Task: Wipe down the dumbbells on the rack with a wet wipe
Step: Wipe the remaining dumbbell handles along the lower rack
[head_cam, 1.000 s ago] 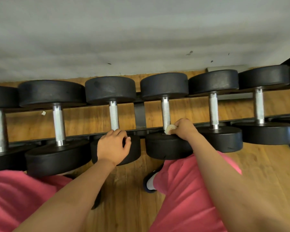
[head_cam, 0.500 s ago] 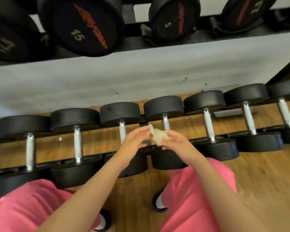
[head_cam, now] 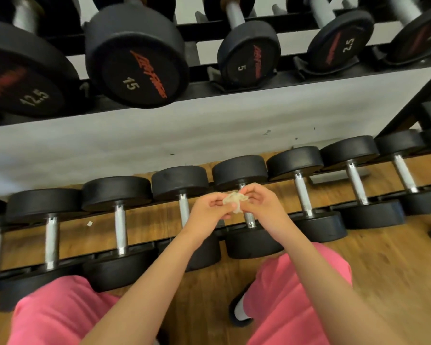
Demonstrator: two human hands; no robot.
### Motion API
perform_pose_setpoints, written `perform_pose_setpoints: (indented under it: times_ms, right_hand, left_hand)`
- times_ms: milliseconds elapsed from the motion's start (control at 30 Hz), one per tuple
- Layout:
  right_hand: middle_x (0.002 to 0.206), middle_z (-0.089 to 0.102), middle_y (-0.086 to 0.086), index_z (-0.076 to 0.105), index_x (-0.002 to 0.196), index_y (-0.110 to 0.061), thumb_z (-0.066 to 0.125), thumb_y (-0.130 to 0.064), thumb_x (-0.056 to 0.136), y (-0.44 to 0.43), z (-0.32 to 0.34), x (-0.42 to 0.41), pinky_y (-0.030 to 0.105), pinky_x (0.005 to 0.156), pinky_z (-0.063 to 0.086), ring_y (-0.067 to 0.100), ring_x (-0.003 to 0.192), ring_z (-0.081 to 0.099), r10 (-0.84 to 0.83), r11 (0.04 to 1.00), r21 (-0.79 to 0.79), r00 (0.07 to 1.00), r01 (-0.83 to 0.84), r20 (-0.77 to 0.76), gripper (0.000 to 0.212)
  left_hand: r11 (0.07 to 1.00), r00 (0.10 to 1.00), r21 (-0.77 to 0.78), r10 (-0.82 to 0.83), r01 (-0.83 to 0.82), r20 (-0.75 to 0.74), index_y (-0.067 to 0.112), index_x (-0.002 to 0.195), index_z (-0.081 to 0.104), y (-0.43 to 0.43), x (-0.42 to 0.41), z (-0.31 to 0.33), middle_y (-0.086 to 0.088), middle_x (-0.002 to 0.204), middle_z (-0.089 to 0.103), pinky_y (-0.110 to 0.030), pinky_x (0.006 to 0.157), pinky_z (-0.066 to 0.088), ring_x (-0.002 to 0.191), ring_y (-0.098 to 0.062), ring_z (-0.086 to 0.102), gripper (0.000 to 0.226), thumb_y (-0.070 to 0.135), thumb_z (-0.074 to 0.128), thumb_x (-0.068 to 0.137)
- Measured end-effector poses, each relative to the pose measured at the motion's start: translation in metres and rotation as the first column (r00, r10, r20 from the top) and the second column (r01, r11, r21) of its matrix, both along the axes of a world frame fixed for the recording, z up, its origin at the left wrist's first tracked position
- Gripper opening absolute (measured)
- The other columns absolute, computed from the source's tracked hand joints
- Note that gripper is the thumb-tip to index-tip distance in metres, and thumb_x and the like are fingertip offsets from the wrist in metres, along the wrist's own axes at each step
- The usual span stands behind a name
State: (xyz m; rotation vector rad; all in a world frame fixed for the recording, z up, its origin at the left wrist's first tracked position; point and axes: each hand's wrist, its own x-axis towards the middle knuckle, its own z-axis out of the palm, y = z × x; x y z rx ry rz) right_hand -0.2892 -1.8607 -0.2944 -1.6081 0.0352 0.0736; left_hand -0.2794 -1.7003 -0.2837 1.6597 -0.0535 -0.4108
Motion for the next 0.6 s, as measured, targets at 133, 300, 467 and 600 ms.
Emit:
perform_pose_setpoints:
  times_ms: [133,300,467,600]
  right_hand:
    - [0.105,0.066,0.0,0.062,0.109,-0.018,0.068,-0.003,0.085,-0.002,-0.033,0.001,0.025,0.089,0.05,0.014,0.102,0.061,-0.084,0.989,-0.123,0.996,0.083,-0.007,0.029]
    - [0.12,0.061,0.005,0.059,0.123,-0.011,0.056,-0.018,0.097,-0.016,-0.106,-0.009,0.031,0.1,0.038,0.021,0.122,0.046,-0.243,0.62,-0.748,0.964,0.238,0.106,0.028]
    - [0.103,0.066,0.008,0.066,0.106,-0.01,0.039,-0.035,0.1,-0.025,-0.145,-0.014,0.043,0.091,0.044,0.028,0.106,0.057,-0.25,0.487,-0.855,0.966,0.179,0.06,0.037]
    - [0.086,0.066,0.004,0.069,0.086,-0.014,0.033,-0.03,0.094,-0.027,-0.155,-0.007,0.041,0.086,0.044,0.027,0.086,0.061,-0.156,0.358,-0.915,0.978,0.184,0.136,0.04]
  left_hand:
    - [0.996,1.0,0.093,0.013,-0.013,0.003,0.015,0.102,0.07,0.0,0.007,-0.012,0.001,0.095,0.071,-0.016,0.072,0.054,0.085,-0.008,0.065,0.012,0.017,0.067,0.09]
    - [0.976,0.993,0.198,0.103,-0.089,-0.062,0.015,0.097,0.068,0.0,0.024,-0.038,-0.001,0.101,0.067,-0.029,0.086,0.052,0.096,-0.015,0.063,0.008,0.018,0.069,0.089]
    - [0.962,0.984,0.242,0.152,-0.126,-0.09,0.007,0.105,0.068,-0.002,0.045,-0.068,-0.001,0.101,0.07,-0.017,0.073,0.053,0.085,-0.01,0.065,0.016,0.015,0.067,0.091]
    - [0.956,0.971,0.263,0.178,-0.132,-0.158,0.005,0.104,0.068,-0.012,0.062,-0.095,-0.01,0.104,0.07,-0.012,0.064,0.052,0.081,-0.008,0.065,0.014,0.007,0.065,0.091]
